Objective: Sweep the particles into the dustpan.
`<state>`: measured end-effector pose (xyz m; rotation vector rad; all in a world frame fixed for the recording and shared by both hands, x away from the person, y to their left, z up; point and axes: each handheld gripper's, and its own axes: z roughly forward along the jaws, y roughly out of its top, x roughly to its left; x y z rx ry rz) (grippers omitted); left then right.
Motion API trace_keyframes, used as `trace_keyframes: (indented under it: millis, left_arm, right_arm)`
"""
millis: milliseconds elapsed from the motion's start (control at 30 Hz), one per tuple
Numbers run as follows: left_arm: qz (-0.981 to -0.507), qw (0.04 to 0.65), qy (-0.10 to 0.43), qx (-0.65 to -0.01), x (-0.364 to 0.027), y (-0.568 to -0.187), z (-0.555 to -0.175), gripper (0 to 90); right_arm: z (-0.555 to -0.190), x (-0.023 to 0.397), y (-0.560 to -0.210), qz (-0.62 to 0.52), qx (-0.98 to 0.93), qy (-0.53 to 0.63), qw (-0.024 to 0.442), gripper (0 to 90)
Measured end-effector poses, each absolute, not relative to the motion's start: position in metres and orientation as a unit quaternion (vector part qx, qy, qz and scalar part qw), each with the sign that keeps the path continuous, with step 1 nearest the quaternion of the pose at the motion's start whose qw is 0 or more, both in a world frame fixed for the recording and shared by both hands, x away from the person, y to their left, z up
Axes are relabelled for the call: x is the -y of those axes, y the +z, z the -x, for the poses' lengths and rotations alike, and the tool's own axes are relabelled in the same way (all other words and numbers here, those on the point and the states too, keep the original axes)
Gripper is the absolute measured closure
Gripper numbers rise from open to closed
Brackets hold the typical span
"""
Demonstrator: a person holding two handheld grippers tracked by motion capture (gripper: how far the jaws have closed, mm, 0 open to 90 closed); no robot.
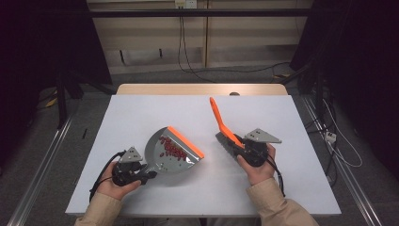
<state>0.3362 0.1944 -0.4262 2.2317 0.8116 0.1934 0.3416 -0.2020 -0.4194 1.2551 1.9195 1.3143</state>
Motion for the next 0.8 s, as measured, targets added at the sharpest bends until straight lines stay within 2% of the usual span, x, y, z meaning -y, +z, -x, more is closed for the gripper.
trace_keyframes:
  millis: [233, 533, 700, 800]
  left_arm:
    - [-0.877, 0.368, 0.066, -0.302, -0.186, -0.426, -0.335, 63.6]
    - [-0.885, 0.362, 0.047, -0.290, -0.176, -0.430, -0.332, 63.5]
    - [-0.884, 0.361, 0.049, -0.293, -0.179, -0.431, -0.333, 63.5]
    - [-0.884, 0.361, 0.046, -0.292, -0.180, -0.431, -0.333, 63.5]
  right_arm:
    - [-0.343, 0.201, -0.417, -0.459, -0.701, 0.489, 0.243, 71.2]
    - [-0.345, 0.169, -0.416, -0.428, -0.721, 0.494, 0.231, 71.1]
    - [-0.351, 0.161, -0.437, -0.430, -0.746, 0.455, 0.228, 71.2]
    - [-0.350, 0.163, -0.435, -0.433, -0.739, 0.465, 0.225, 71.2]
